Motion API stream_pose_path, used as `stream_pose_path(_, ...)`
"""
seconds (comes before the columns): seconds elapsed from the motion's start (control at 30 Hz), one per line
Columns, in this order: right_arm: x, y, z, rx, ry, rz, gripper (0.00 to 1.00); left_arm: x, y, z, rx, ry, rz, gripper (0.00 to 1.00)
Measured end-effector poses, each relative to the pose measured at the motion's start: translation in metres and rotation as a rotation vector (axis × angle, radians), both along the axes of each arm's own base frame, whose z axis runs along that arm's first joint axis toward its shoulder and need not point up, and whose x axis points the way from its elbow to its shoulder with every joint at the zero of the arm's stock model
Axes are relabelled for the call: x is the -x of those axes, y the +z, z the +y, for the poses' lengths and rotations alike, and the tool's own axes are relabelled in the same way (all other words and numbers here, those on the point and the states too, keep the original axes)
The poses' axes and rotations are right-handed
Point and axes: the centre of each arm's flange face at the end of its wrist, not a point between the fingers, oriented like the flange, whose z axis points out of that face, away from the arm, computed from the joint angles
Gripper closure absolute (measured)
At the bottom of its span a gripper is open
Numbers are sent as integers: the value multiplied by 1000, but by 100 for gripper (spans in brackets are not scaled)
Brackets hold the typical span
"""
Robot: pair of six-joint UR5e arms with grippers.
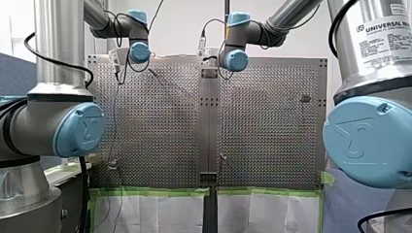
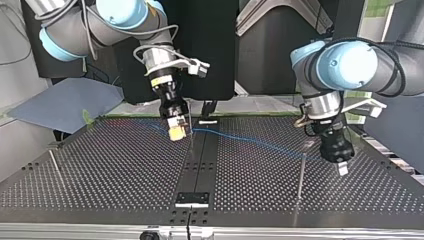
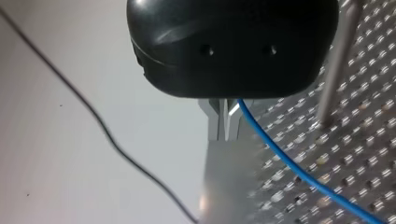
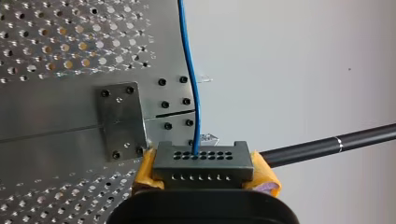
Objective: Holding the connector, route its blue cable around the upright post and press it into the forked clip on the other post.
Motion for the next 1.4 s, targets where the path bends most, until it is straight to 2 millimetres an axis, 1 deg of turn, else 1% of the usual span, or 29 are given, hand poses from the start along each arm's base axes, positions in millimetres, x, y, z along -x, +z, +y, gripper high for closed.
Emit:
stream_pose_path(0.1, 0, -1, -5, 0, -1, 2, 100, -9, 11, 11, 6, 0, -18, 90)
stream_pose_path(0.3, -3, -10, -15, -7, 1, 12, 100, -32, 31, 33, 23, -6, -75, 90)
stream_pose_path(0.37, -4, -10, -18, -5, 3, 12, 100, -41, 33, 41, 26, -8, -85, 90)
stream_pose_path(0.47, -6, -9, -22, -3, 2, 10, 100, -54, 31, 49, 25, -18, -84, 90)
stream_pose_path(0.63, -7, -7, -29, 6, 2, 3, 100, -61, 29, 50, 24, -56, -82, 90)
stream_pose_path(0.73, -7, -7, -34, 10, 0, -6, 100, -64, 26, 50, 25, -69, -76, 90)
stream_pose_path(0.83, -9, -12, -41, 6, -1, -8, 100, -67, 19, 50, 24, -73, -59, 90)
stream_pose_path(1.1, -17, -34, -54, -3, 11, -3, 100, -81, -10, 51, 19, -66, 12, 90)
stream_pose_path(1.27, -19, -37, -59, -3, 12, -13, 100, -90, -27, 51, 19, -65, 45, 90)
stream_pose_path(1.4, -19, -38, -61, -1, 10, -18, 100, -92, -35, 51, 20, -66, 57, 90)
